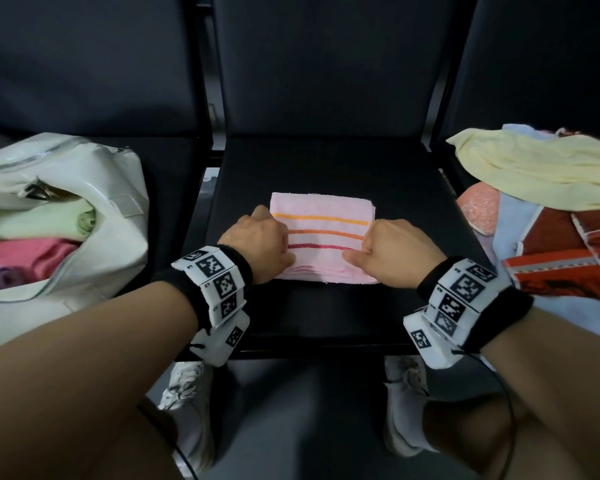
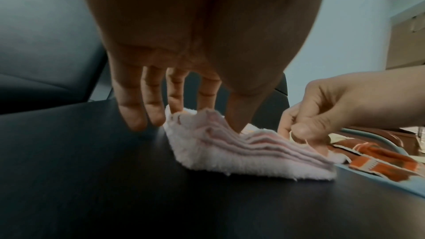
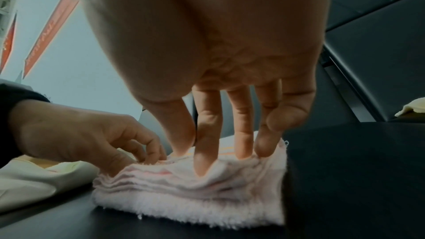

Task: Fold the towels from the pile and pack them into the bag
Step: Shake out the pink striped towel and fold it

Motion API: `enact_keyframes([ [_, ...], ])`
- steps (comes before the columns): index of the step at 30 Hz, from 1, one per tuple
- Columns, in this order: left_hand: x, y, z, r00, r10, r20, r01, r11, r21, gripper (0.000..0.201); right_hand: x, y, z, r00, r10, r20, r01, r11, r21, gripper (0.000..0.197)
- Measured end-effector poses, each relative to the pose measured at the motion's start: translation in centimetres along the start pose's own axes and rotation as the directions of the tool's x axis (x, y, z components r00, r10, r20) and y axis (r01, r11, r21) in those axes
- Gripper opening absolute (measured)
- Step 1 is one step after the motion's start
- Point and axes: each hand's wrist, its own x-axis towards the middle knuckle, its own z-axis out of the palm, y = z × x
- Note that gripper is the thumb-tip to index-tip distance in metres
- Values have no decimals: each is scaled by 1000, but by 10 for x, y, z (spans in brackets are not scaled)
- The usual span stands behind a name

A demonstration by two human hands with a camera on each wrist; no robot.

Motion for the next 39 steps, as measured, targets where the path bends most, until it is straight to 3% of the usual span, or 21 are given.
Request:
enact_keyframes([
  [6,4,1,-1,994,-91,66,94,994,-46,59,4,-3,1,1000,8,6,-8,997,-72,23],
  [9,7,0,-3,990,-104,95,110,992,-67,71,5,-3,0,999,33,9,-32,998,-54,43],
  [16,10,-1,-2,990,-88,111,100,989,-108,76,4,-5,1,995,92,46,-95,993,74,74],
  [27,6,4,0,988,-89,123,101,991,-92,83,1,-7,6,980,175,95,-189,968,166,97],
  [39,3,5,-3,990,-61,126,72,993,-92,69,3,-6,8,972,207,107,-230,929,290,81],
])
